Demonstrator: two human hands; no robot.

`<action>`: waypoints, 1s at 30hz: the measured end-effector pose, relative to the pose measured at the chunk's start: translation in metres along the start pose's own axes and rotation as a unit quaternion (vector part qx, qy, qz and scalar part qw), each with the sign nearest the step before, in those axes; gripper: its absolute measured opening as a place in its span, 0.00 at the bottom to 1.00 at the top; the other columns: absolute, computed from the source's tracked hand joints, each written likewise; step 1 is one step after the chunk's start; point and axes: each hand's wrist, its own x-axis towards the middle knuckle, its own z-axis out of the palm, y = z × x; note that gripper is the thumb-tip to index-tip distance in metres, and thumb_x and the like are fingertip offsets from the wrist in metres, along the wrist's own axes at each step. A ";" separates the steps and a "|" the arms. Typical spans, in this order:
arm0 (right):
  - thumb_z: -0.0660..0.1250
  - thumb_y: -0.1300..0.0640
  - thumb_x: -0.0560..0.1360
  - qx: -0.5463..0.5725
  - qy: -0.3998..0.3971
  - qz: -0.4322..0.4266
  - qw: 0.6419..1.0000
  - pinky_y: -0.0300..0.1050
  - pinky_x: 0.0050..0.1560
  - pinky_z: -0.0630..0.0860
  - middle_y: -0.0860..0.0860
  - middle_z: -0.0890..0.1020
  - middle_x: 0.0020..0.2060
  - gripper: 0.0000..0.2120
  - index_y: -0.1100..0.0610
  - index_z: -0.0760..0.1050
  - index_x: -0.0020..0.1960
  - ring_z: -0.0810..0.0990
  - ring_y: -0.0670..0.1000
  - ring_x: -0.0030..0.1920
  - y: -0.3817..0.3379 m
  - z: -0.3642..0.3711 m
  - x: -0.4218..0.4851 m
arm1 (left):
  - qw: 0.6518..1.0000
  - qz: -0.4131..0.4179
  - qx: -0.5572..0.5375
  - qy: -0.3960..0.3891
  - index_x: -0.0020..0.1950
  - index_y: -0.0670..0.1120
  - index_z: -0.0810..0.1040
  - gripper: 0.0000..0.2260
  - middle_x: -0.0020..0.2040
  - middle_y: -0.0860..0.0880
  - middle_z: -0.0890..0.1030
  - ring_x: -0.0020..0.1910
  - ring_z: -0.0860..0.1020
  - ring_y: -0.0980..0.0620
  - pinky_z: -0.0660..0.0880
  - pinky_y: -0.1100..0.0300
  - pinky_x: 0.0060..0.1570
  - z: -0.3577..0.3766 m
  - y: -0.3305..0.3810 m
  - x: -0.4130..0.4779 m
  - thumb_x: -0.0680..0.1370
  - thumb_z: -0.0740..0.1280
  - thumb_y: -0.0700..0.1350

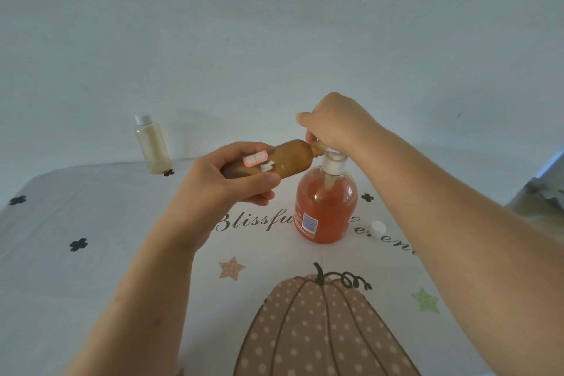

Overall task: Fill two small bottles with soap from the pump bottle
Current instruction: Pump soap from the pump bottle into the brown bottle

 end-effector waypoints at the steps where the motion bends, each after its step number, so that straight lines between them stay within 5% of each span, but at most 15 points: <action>1: 0.61 0.51 0.78 0.001 -0.001 0.001 1.000 0.45 0.40 0.73 0.53 0.83 0.37 0.17 0.60 0.84 0.51 0.79 0.55 0.37 -0.002 -0.003 -0.001 | 1.000 0.000 -0.003 0.002 0.53 0.45 0.83 0.14 0.37 0.46 0.84 0.36 0.83 0.45 0.82 0.57 0.42 0.000 0.000 0.000 0.69 0.75 0.34; 8: 0.59 0.50 0.81 -0.065 -0.005 0.031 0.997 0.41 0.33 0.68 0.51 0.81 0.34 0.15 0.58 0.78 0.43 0.76 0.52 0.28 -0.011 -0.014 -0.009 | 1.000 0.000 -0.014 0.005 0.54 0.46 0.83 0.17 0.38 0.47 0.84 0.37 0.84 0.45 0.82 0.56 0.43 0.002 0.000 0.000 0.66 0.76 0.39; 11: 0.61 0.51 0.79 -0.026 -0.030 0.040 0.998 0.45 0.43 0.79 0.54 0.83 0.33 0.15 0.60 0.81 0.46 0.79 0.54 0.31 -0.011 -0.011 -0.005 | 1.000 -0.002 -0.010 0.001 0.53 0.46 0.83 0.14 0.39 0.47 0.84 0.37 0.84 0.45 0.82 0.55 0.43 0.002 -0.001 0.000 0.69 0.75 0.37; 21: 0.63 0.50 0.78 0.001 -0.024 0.033 0.999 0.46 0.43 0.74 0.53 0.85 0.41 0.14 0.59 0.82 0.47 0.81 0.56 0.40 -0.002 0.000 -0.005 | 1.000 -0.010 -0.006 0.000 0.53 0.45 0.83 0.14 0.39 0.47 0.83 0.36 0.83 0.46 0.82 0.57 0.42 0.001 -0.005 0.002 0.70 0.74 0.33; 30: 0.60 0.54 0.81 -0.079 0.001 0.021 0.997 0.41 0.31 0.65 0.51 0.79 0.33 0.14 0.57 0.74 0.38 0.74 0.52 0.28 -0.013 -0.017 -0.009 | 1.000 0.009 -0.027 0.009 0.53 0.45 0.83 0.13 0.37 0.48 0.84 0.36 0.83 0.46 0.81 0.59 0.40 0.004 -0.004 0.002 0.70 0.74 0.33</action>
